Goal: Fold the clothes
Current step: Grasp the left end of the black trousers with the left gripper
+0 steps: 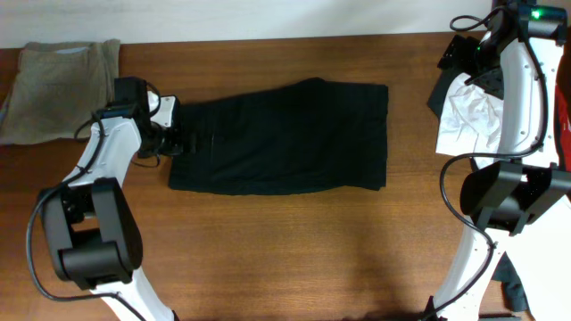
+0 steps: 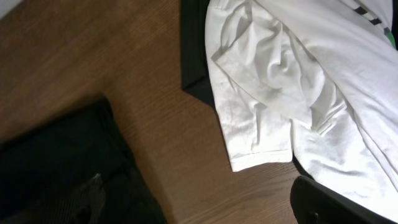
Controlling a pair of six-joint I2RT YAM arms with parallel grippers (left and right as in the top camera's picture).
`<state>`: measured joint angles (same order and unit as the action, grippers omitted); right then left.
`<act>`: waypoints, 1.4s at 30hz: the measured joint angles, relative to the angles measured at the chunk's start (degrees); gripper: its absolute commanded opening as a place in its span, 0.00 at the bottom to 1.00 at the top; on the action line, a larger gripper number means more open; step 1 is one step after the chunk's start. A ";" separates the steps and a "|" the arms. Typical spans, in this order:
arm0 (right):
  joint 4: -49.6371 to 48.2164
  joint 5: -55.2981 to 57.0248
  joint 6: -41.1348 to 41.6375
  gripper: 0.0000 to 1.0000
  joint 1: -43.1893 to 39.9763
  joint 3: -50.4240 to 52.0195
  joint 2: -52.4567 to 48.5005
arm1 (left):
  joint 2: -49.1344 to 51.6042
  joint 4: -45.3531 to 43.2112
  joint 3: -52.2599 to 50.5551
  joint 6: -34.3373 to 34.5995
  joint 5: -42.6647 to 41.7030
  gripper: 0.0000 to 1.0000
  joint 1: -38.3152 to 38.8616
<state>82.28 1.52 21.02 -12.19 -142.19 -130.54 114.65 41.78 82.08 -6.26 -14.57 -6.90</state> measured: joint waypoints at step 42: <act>0.02 0.00 0.00 0.99 0.00 0.02 0.00 | 7.52 9.60 3.21 -0.76 -5.92 0.01 -9.60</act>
<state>82.30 1.52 21.02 -12.19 -142.17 -130.54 122.17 51.37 85.30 -7.03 -20.49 -16.49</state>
